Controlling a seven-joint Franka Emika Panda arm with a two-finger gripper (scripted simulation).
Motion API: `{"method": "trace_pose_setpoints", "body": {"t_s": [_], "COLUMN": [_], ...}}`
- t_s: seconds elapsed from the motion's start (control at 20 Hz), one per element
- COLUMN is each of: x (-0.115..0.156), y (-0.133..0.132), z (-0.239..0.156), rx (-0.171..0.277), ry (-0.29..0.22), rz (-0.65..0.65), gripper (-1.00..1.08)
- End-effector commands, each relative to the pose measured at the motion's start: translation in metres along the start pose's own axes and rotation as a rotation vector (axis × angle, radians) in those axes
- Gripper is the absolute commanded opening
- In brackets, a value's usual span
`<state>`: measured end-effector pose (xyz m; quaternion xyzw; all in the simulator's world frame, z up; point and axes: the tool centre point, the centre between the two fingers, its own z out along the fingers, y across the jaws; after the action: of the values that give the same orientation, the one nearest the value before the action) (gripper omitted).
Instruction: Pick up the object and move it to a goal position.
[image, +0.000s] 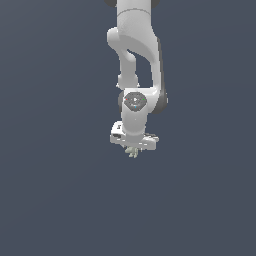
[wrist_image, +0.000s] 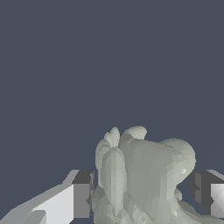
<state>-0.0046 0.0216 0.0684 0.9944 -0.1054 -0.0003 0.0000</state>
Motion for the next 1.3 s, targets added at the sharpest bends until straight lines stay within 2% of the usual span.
{"method": "trace_pose_setpoints", "body": {"t_s": [0.0,0.8,1.25], "x": [-0.011,-0.109,-0.145], "y": [-0.008,-0.082,-0.112], "z": [-0.012,-0.127,-0.173], "rx": [0.000,-0.002,-0.002], "ry": [0.001,0.001,0.001], "rz": [-0.001,-0.001,-0.001], "gripper": [-1.00,-1.00,-1.00]}}
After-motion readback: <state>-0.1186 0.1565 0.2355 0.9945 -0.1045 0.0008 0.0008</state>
